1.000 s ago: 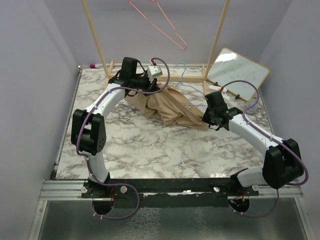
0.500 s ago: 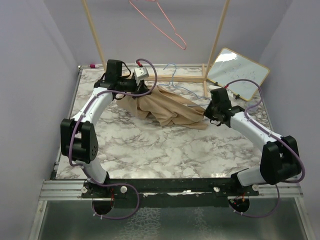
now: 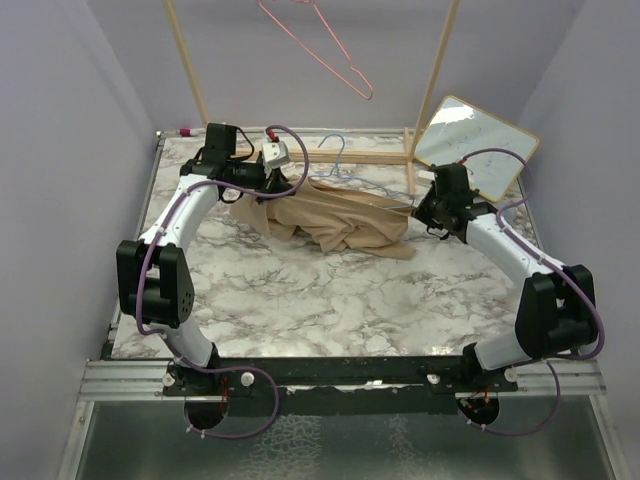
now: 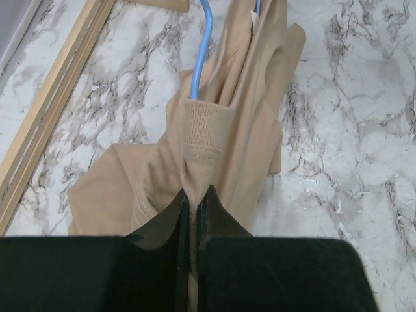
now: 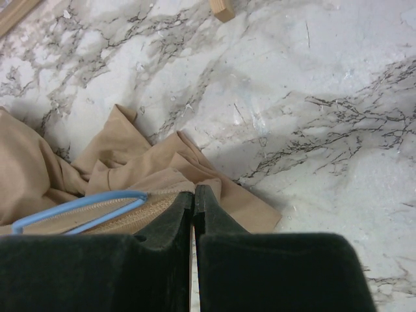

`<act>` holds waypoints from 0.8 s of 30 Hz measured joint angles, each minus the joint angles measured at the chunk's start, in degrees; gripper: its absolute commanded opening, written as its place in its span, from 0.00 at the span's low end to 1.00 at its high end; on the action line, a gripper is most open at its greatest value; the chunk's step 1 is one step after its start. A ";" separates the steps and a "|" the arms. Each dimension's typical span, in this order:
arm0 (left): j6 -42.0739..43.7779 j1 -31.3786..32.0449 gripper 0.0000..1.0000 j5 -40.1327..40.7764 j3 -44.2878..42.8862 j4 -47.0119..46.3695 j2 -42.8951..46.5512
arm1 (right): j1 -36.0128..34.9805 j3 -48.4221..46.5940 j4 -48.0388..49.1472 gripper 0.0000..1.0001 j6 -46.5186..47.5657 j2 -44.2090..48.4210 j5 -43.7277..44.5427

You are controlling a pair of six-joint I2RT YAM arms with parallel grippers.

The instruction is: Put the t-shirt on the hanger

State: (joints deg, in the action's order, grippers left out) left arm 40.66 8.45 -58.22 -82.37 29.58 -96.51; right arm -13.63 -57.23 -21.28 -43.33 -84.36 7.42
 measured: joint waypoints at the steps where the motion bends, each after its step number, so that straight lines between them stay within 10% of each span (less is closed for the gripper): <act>1: 0.72 -0.22 0.00 -0.20 0.00 0.44 0.00 | 0.17 -0.22 -0.02 0.01 0.15 0.02 -0.02; 24: 9.81 -0.44 0.00 1.31 -2.32 2.47 -1.57 | 1.73 -9.33 -4.98 0.01 10.36 3.93 -0.17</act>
State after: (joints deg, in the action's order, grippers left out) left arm 50.48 8.01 -56.90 -84.68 32.05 -98.08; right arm -11.90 -66.57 -26.26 -32.97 -80.42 7.25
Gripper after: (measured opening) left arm 0.042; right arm 0.012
